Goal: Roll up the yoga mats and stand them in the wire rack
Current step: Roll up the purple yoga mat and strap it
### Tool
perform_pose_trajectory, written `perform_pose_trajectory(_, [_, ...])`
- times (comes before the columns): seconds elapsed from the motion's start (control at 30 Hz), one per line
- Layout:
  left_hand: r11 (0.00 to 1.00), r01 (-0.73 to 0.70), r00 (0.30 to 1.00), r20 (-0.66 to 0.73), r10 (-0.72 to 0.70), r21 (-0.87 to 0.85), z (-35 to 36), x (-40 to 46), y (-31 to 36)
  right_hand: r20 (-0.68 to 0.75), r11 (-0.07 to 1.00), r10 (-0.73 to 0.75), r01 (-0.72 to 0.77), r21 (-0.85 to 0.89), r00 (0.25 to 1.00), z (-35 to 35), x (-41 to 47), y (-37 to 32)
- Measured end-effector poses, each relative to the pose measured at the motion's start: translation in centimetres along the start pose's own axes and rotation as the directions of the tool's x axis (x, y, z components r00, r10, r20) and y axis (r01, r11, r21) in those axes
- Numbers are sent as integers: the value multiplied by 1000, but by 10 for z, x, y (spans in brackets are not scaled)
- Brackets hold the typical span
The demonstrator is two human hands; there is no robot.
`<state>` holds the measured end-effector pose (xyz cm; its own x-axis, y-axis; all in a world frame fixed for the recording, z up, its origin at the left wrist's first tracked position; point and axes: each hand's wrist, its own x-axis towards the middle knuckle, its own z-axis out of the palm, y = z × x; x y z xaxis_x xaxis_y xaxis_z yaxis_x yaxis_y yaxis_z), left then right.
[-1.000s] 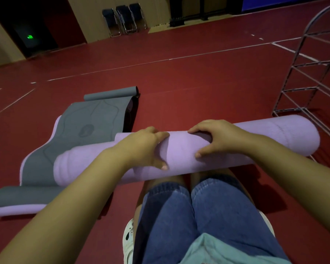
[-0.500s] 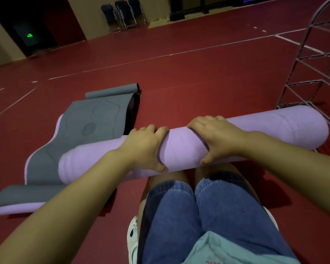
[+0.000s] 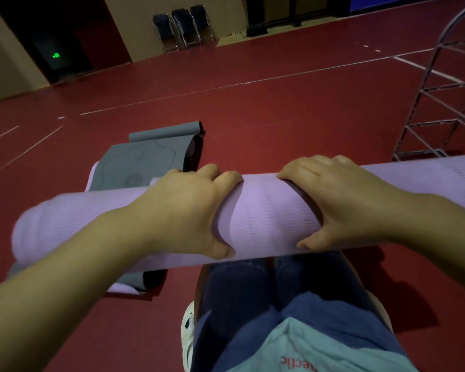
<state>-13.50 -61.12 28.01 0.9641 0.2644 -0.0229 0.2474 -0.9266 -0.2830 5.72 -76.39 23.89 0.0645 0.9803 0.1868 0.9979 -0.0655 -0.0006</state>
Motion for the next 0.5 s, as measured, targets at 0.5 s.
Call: perform_pose_trajectory(0.5, [912, 102, 931, 362, 54, -398, 59, 15, 0, 310, 955, -59, -36, 293, 949, 44, 15, 4])
